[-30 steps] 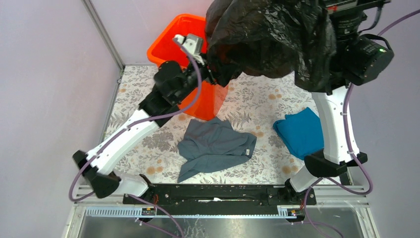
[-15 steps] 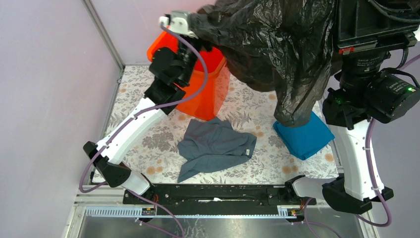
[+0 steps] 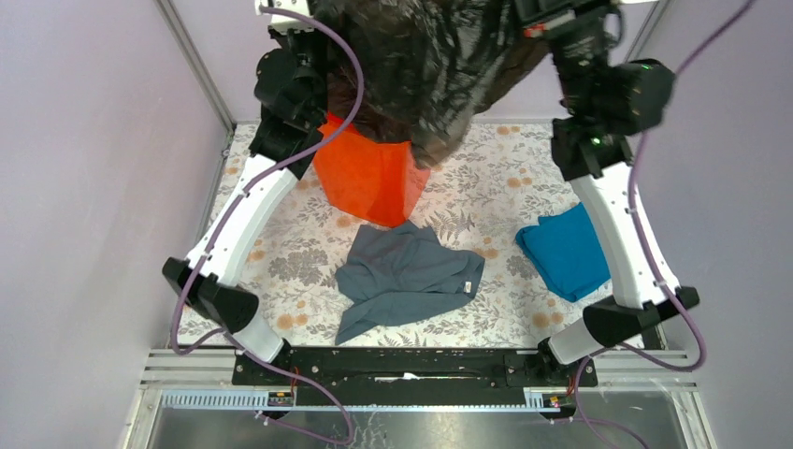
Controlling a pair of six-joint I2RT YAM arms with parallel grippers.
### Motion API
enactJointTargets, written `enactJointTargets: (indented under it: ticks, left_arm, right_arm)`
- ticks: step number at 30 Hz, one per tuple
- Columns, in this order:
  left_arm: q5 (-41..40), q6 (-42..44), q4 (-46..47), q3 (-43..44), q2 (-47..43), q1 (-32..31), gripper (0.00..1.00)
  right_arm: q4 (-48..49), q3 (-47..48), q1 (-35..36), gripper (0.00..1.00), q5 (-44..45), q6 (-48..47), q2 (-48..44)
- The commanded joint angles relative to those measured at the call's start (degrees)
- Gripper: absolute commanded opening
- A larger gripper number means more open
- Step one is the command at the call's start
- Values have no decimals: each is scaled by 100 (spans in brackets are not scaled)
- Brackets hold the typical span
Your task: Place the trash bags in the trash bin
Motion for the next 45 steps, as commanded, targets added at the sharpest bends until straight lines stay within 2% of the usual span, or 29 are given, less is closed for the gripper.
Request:
enactJointTargets:
  ticks: [1, 7, 10, 11, 13, 14, 16, 19, 24, 27, 31, 40, 45]
  left_arm:
    - [71, -202, -1036, 582, 640, 181, 15]
    - [529, -372, -1383, 632, 1272, 397, 18]
    - [618, -389, -1976, 1016, 1603, 455, 23]
    - [602, -378, -2183, 1115, 1622, 456, 30]
    - [533, -431, -2368, 990, 1387, 456, 51]
    - [495, -608, -2256, 712, 1149, 456, 62]
    - [747, -741, -1864, 11, 562, 456, 74]
    - [1268, -864, -1404, -789, -148, 447, 86]
    - [1528, -1318, -1932, -1025, -714, 447, 97]
    - [1930, -1578, -2251, -1225, -1001, 455, 99]
    - [2912, -1869, -2620, -1497, -1362, 491, 99]
    - [3422, -1774, -3306, -1759, -2358, 515, 99]
    - [3738, -1763, -3328, -1157, -2265, 561, 99]
  right_arm:
    - [-455, -40, 39, 0, -114, 264, 310]
    - [-1223, -59, 40, 0, -306, -535, 631]
    - [-1600, 9, 40, 0, -383, -716, 809]
    - [-1691, 3, 39, 0, -354, -747, 838]
    - [-1777, -35, 40, 0, -313, -761, 865]
    - [-1776, -65, 38, 0, -288, -762, 873]
    - [-1750, -94, 35, 0, -284, -753, 915]
    - [-1720, -75, 40, 0, -285, -761, 981]
    - [-1579, -197, 40, 0, -201, -745, 992]
    - [-1446, -317, 40, 0, -146, -679, 979]
    - [-1441, -313, 40, 0, -148, -622, 1027]
    - [-1441, -409, 40, 0, -139, -547, 1043]
    - [-1398, -414, 39, 0, -393, -300, 1197]
